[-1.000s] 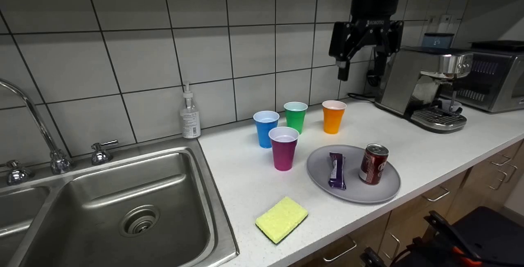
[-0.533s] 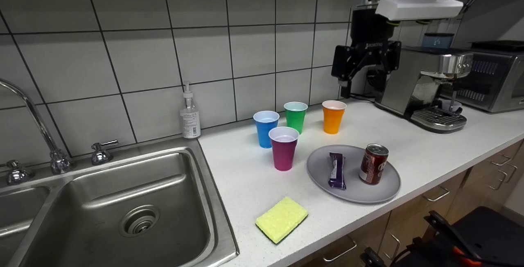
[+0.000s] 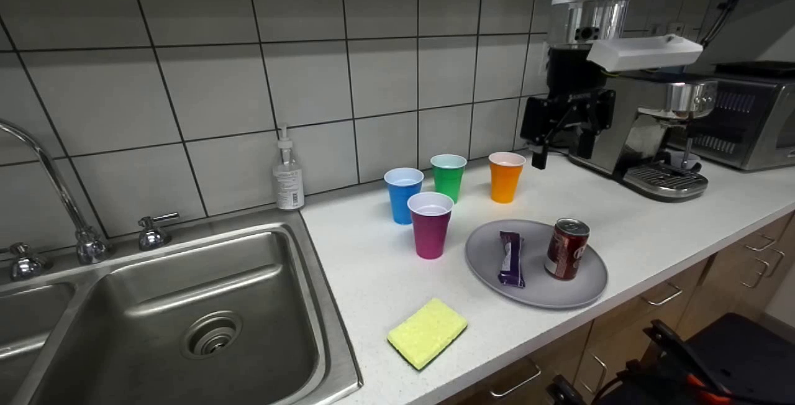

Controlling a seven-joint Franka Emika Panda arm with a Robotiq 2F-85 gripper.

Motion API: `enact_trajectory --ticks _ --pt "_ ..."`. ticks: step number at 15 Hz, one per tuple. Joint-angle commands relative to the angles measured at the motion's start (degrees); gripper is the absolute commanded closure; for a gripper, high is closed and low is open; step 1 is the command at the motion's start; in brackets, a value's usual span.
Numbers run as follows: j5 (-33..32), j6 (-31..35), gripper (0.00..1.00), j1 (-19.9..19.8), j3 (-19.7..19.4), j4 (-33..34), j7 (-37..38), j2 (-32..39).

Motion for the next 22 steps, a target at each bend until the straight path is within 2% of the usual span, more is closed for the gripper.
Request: enact_trajectory --ticks 1,5,6,18,22 --pt "-0.79 3.90 0.00 -1.46 -1.21 -0.76 -4.14 2.96" --pt "-0.48 5.81 0.00 -1.90 -2.13 -0.76 -6.42 5.47" --pt "0.29 4.66 0.00 -1.65 -1.31 -0.91 -4.33 4.52" --pt "0.36 4.77 0.00 -1.67 -1.26 -0.91 -4.44 5.06" --pt "-1.79 7.44 0.00 -2.56 -1.88 -0.69 -5.97 7.36"
